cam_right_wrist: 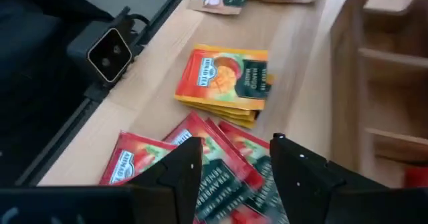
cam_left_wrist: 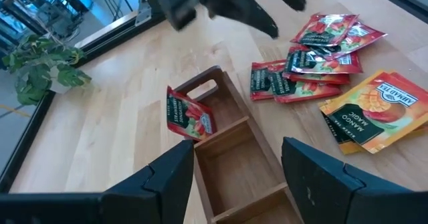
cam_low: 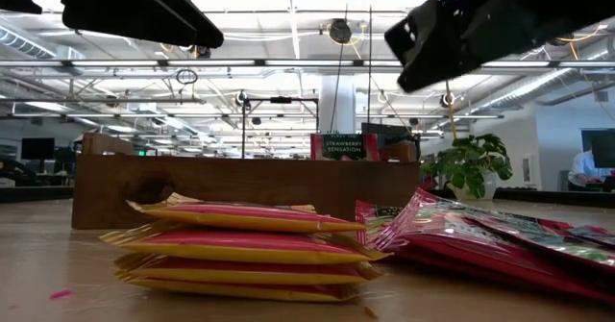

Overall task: Pick & Place Tea
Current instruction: Put the yellow tea bag into the middle section of the wooden organizer

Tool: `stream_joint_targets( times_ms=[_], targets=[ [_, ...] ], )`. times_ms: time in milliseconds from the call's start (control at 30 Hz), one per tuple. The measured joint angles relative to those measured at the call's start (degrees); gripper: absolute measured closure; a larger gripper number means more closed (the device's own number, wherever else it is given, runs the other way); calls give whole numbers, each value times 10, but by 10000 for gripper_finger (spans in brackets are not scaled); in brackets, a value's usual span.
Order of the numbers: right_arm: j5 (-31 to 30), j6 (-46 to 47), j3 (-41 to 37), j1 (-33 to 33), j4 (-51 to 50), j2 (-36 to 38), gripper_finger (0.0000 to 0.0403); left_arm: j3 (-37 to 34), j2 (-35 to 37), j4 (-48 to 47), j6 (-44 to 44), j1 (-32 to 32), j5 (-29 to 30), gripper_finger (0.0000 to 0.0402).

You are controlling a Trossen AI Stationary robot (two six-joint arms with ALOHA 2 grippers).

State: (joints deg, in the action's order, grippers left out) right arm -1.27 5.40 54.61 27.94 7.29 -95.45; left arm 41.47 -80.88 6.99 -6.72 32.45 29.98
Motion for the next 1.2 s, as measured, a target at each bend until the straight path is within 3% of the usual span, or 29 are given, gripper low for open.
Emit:
stream_joint_targets(
  times_ms=[367,933,1200],
  targets=[
    [15,19,0,-11,17,-84,243,0,0,-18,0,0,0,174],
    [12,-4,0,-15,39,-77,254,0,0,-17,9,0,-1,174],
    [-38,-48,1,-25,74,-23,258,0,0,-9,10,1,-1,174]
  ],
)
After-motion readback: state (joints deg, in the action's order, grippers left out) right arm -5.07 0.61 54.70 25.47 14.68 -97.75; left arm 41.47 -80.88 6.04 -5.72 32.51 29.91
